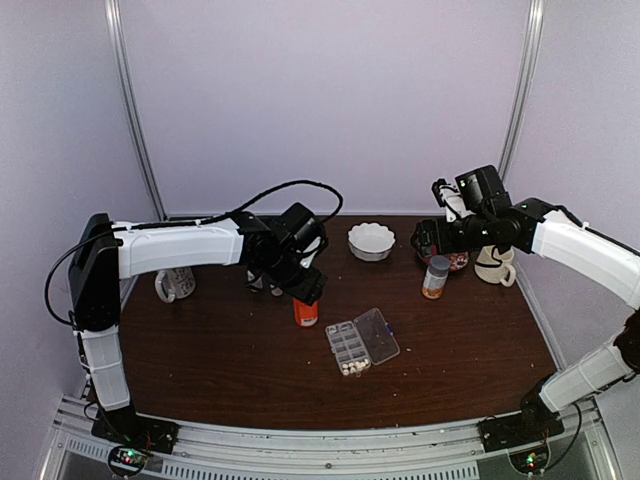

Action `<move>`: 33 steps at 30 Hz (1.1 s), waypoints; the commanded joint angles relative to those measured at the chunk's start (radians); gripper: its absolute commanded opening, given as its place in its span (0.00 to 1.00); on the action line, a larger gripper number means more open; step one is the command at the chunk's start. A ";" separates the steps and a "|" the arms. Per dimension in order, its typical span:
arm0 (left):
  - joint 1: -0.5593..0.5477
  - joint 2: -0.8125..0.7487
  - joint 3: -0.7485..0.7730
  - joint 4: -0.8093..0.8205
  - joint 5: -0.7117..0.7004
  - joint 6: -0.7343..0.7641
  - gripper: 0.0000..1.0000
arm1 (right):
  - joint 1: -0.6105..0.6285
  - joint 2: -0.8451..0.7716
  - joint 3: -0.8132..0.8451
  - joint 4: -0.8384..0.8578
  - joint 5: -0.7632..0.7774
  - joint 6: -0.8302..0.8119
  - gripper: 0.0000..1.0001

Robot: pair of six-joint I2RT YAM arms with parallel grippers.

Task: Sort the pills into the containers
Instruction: Pick up the pill bottle from the center of the board.

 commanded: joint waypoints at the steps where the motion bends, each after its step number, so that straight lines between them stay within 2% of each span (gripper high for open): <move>1: 0.006 0.009 -0.001 -0.002 -0.001 -0.002 0.73 | 0.008 0.002 0.025 -0.003 0.020 -0.007 1.00; 7: 0.007 0.016 -0.004 -0.002 -0.007 -0.002 0.77 | 0.008 -0.003 0.021 -0.002 0.020 -0.010 1.00; 17: 0.006 0.029 0.008 -0.013 -0.019 0.001 0.73 | 0.008 -0.003 0.019 -0.001 0.020 -0.010 1.00; 21: 0.007 0.026 0.012 -0.018 -0.027 0.001 0.65 | 0.009 -0.004 0.023 -0.004 0.039 -0.011 1.00; 25: 0.006 0.006 0.025 -0.038 -0.023 0.002 0.50 | 0.010 -0.007 0.023 -0.005 0.035 -0.012 1.00; 28: 0.006 -0.043 0.023 -0.048 -0.020 0.006 0.45 | 0.013 -0.019 0.013 0.009 -0.005 -0.019 1.00; 33: 0.005 -0.180 0.006 -0.047 0.028 0.025 0.40 | 0.053 -0.110 -0.083 0.183 -0.125 -0.033 1.00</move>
